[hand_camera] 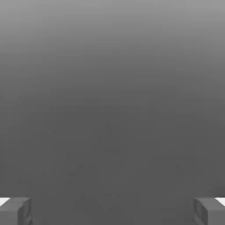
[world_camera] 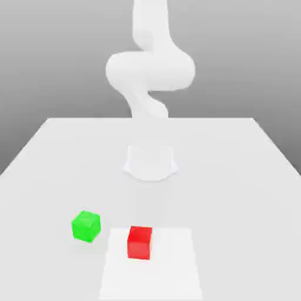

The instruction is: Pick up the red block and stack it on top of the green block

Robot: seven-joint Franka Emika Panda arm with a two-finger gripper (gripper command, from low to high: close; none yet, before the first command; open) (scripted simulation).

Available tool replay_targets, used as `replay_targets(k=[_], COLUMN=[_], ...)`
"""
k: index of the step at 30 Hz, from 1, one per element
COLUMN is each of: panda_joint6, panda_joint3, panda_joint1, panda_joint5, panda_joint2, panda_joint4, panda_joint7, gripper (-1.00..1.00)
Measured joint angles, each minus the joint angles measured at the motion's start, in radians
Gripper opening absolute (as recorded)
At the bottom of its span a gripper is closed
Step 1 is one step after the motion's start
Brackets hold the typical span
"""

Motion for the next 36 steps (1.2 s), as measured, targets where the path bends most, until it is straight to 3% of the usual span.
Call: replay_targets(k=[18, 25, 26, 32, 36], panda_joint6=[0.418, 0.625, 0.647, 0.658, 0.574], panda_joint3=[-0.010, -0.006, -0.006, -0.005, -0.003], panda_joint1=[-0.046, -0.049, -0.049, -0.051, -0.053], panda_joint5=[-0.002, 0.009, 0.010, 0.007, 0.006], panda_joint2=[0.671, 0.925, 0.950, 0.963, 0.864], panda_joint4=[-0.424, -0.419, -0.415, -0.413, -0.428], panda_joint7=[0.044, 0.039, 0.039, 0.042, 0.043], gripper=[0.00, 0.00, -1.00, -1.00, -1.00])
